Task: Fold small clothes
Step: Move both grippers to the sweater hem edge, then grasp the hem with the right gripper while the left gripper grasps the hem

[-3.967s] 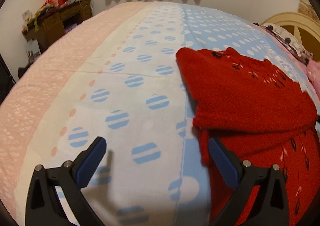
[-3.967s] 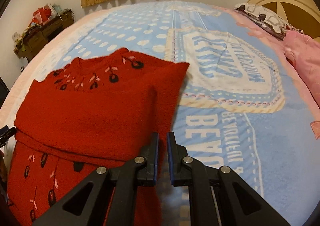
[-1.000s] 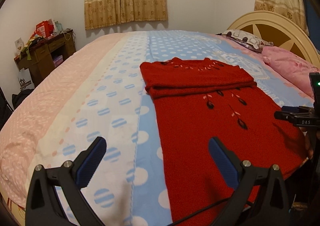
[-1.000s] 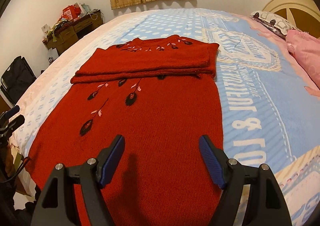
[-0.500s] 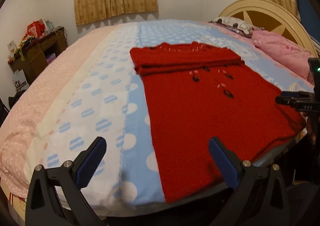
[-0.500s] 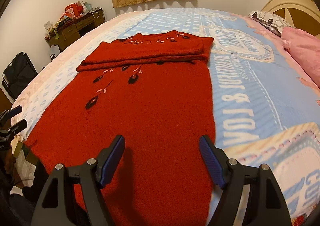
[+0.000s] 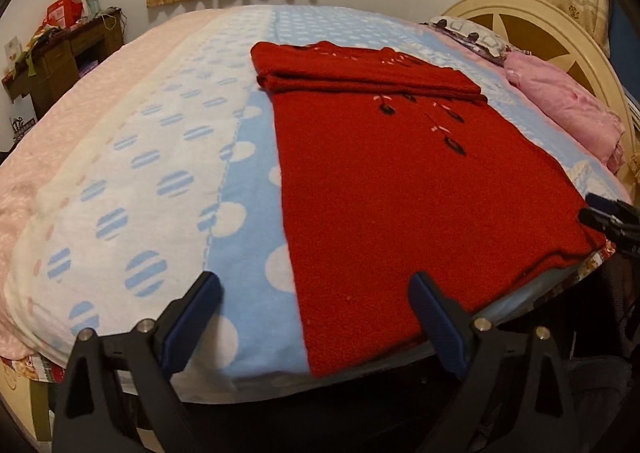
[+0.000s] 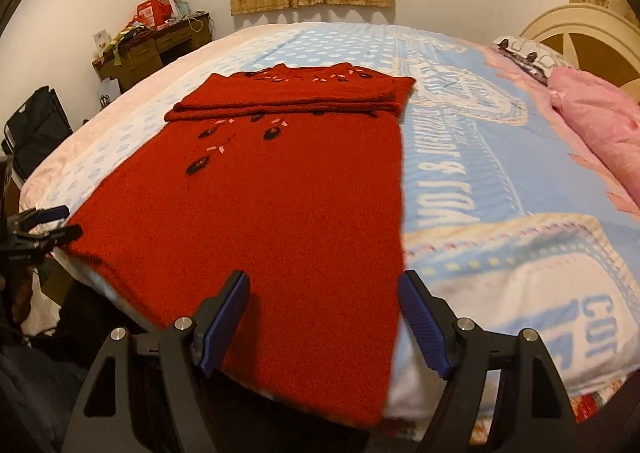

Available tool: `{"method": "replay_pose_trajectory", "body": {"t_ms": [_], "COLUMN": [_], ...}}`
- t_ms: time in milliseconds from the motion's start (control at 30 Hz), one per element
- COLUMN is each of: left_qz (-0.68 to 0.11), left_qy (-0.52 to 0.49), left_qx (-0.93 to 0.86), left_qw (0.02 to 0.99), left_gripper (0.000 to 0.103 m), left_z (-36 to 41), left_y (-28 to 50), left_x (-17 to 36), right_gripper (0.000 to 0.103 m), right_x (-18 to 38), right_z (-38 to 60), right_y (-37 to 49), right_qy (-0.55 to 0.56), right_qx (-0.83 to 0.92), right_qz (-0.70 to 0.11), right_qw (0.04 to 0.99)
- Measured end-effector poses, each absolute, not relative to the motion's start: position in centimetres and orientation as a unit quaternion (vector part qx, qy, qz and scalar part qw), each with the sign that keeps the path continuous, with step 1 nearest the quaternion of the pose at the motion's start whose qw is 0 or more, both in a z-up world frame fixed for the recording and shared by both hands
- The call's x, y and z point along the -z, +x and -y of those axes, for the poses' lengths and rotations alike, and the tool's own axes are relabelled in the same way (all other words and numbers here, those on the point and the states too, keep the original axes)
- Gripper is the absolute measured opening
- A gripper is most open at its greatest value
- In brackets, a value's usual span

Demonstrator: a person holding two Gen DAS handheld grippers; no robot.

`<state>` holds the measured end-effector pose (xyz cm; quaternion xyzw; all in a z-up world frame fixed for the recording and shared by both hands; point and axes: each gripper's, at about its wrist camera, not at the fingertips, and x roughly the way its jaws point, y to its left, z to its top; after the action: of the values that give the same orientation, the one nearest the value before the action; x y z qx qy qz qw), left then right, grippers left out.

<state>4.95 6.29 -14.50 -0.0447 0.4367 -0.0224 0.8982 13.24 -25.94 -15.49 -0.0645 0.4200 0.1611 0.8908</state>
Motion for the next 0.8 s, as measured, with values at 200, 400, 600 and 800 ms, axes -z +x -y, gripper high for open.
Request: {"method": "replay_pose_trajectory", "body": {"t_ms": [200,400,600,800], "left_qz": [-0.438,-0.445,-0.445,-0.444], "left_qy": [-0.046,-0.056,-0.056,-0.051], "left_qx": [0.034,0.050,0.052,0.056], "left_qw": [0.897,0.893,0.892,0.893], "left_gripper": [0.091,0.089,0.089,0.082], "left_z": [-6.0,-6.0,-6.0,-5.7], "left_y": [4.8,3.9,3.9,3.8], "left_x": [14.4,14.0,14.1,14.0], "right_gripper": [0.077,0.077,0.057,0.040], "right_x": [15.5,15.8,15.8,16.0], "right_z": [28.3,28.2,27.7,28.5], "right_y": [11.8,10.9,10.7,11.0], "right_qy": [-0.050,-0.040,-0.039,-0.017], "right_qx": [-0.148,-0.169,-0.182,-0.178], "right_qz": [-0.425,-0.433,-0.431,-0.436], "right_qw": [0.891,0.885,0.883,0.882]}}
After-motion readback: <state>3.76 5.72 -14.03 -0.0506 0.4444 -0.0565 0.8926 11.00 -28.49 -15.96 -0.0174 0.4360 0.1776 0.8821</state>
